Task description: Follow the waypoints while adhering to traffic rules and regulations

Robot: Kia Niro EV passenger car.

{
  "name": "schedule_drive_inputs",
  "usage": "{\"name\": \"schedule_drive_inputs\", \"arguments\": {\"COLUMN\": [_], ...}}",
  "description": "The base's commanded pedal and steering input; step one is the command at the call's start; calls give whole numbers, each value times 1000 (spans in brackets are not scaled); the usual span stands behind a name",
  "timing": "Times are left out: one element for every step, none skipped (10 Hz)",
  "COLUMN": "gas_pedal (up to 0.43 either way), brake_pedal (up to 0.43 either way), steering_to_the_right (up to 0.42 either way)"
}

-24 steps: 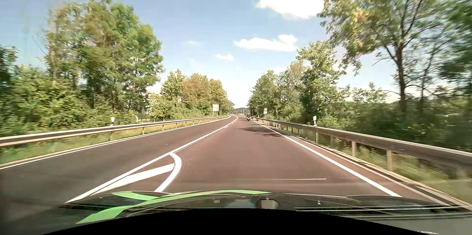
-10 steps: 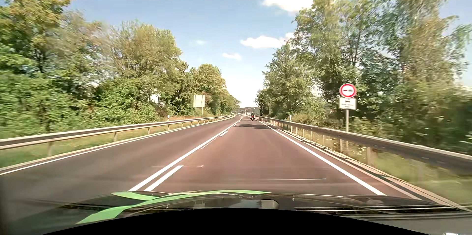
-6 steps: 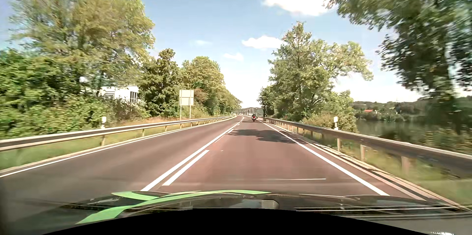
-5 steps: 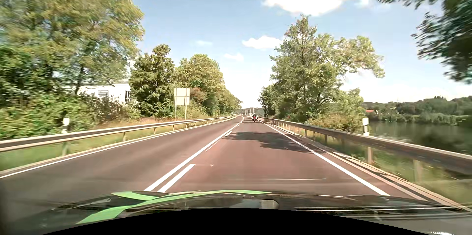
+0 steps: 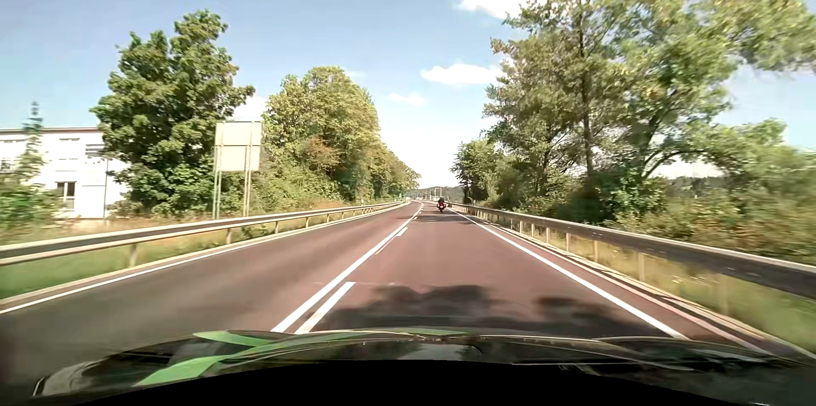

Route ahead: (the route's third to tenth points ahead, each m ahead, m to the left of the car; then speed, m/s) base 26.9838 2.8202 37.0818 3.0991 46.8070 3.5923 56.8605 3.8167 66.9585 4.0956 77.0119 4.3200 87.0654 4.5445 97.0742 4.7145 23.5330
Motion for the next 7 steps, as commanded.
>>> {"name": "schedule_drive_inputs", "arguments": {"gas_pedal": [197, 189, 189, 189, 177, 177, 177], "brake_pedal": [0, 0, 0, 0, 0, 0, 0], "steering_to_the_right": [1, 1, 1, 2, 1, 2, 1]}}
